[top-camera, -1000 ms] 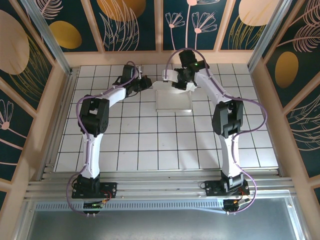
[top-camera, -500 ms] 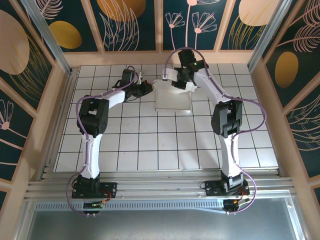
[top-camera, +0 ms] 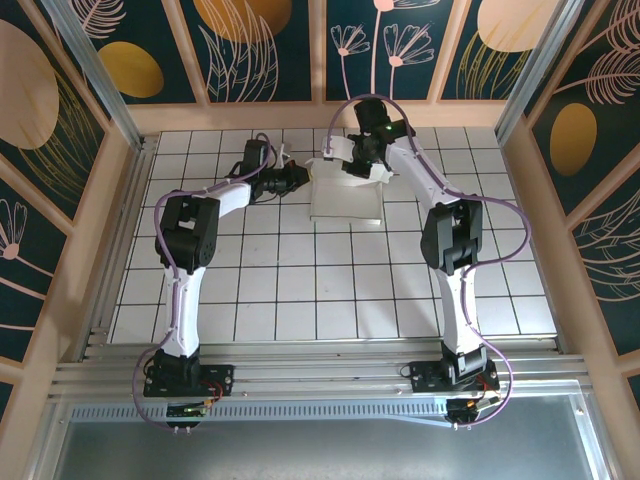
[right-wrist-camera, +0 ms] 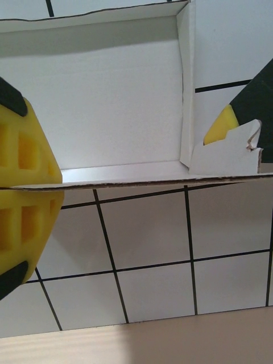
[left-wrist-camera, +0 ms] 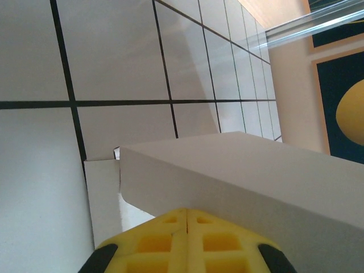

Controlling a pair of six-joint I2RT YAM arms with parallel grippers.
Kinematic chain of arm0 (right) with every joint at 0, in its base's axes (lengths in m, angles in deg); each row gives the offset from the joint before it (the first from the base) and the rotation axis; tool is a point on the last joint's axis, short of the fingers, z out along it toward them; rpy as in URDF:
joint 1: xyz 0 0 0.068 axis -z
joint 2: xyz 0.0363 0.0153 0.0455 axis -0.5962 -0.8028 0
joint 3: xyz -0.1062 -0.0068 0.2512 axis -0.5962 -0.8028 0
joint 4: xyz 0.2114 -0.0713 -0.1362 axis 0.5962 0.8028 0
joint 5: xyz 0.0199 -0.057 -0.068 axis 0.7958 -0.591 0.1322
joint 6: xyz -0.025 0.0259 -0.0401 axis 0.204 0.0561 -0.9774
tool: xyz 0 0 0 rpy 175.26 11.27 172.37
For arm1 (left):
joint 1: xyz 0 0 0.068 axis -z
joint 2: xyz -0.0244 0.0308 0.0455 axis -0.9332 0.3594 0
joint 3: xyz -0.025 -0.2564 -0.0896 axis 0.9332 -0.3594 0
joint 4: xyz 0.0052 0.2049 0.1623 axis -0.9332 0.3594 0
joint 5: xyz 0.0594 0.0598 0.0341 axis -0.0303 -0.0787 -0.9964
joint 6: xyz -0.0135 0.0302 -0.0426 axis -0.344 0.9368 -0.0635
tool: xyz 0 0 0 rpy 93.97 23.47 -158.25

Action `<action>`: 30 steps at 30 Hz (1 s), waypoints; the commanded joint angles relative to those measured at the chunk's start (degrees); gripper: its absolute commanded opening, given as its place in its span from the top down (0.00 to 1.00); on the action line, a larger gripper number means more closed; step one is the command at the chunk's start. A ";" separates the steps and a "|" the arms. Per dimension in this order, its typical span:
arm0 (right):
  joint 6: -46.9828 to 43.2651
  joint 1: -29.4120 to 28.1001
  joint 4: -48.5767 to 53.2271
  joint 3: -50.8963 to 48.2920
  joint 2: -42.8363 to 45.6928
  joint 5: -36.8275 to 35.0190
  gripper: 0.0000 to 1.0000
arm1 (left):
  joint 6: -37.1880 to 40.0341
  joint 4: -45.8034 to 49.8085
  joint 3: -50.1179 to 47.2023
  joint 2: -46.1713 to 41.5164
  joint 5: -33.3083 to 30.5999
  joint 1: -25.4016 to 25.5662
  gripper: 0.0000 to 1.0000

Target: Fold the paper box

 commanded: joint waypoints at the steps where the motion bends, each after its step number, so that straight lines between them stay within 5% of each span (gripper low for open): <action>1: 1.11 -1.49 1.03 1.72 -2.31 1.53 1.00 | -3.16 -5.43 2.62 1.37 6.13 1.42 1.00; 24: 0.89 -1.94 0.72 1.15 -1.79 0.91 1.00 | -5.58 -8.95 1.73 4.44 9.12 2.82 1.00; 30: 1.02 -2.01 0.81 0.85 -1.44 0.76 1.00 | -0.66 -2.20 3.16 5.69 8.44 3.63 1.00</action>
